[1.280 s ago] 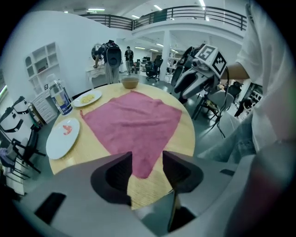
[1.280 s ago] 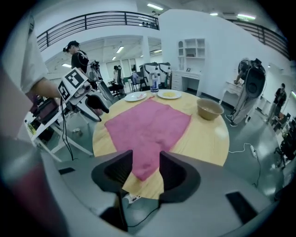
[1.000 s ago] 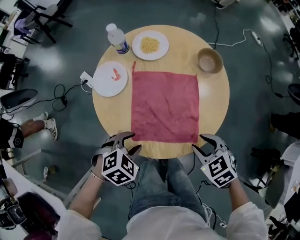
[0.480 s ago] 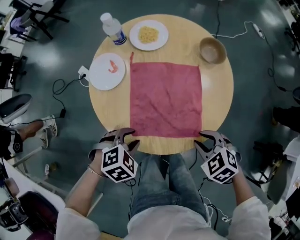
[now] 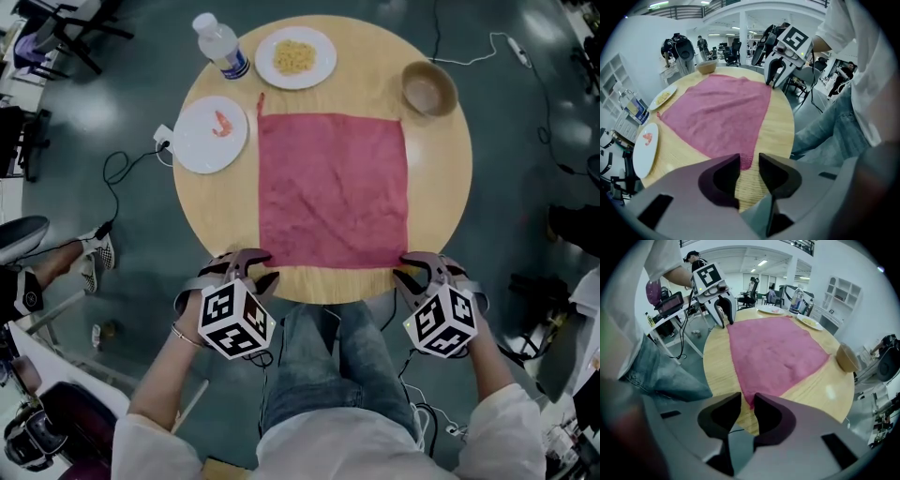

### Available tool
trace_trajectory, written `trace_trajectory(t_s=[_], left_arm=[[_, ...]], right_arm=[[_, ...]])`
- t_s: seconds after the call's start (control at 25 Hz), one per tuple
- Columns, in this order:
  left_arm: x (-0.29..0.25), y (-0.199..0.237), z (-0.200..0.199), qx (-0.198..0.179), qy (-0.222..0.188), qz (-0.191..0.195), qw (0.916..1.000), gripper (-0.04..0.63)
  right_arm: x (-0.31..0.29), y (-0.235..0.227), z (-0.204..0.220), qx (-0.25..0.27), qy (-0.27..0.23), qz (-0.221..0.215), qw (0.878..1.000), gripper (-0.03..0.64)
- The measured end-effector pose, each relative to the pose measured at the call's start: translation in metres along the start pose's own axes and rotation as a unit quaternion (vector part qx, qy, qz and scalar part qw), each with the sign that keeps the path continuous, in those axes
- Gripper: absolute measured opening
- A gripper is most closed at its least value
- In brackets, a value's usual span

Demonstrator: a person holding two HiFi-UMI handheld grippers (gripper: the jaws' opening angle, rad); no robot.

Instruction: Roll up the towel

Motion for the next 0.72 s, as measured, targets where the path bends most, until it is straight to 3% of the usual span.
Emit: trace_trajectory(t_s=[0.16, 0.36, 0.56, 0.72], left_arm=[[0.000, 0.007, 0.000, -0.009, 0.008, 0.012, 0.9999, 0.077], [0.000, 0.009, -0.002, -0.023, 0.014, 0.006, 0.9996, 0.058], [0.000, 0.009, -0.002, -0.014, 0.004, -0.015, 0.9998, 0.020], [0.000, 0.000, 0.002, 0.001, 0.002, 0.006, 1.0000, 0.018]], right_arm=[[-0.001, -0.003, 0.000, 0.000, 0.001, -0.006, 1.000, 0.069], [-0.001, -0.008, -0.002, 0.004, 0.004, 0.001, 1.000, 0.029], [-0.001, -0.007, -0.002, 0.007, 0.008, 0.000, 1.000, 0.017], [0.002, -0.003, 0.000, 0.002, 0.013, -0.024, 1.000, 0.014]])
Point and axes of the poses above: the fingertips, and each gripper's own axes: x backward along the fingers, y to its left, z out of its underside, the point moved 5 cm from there along x, backward along the fingers, and after that the axes turned 6 degrees about y, right-handed, at the moved point
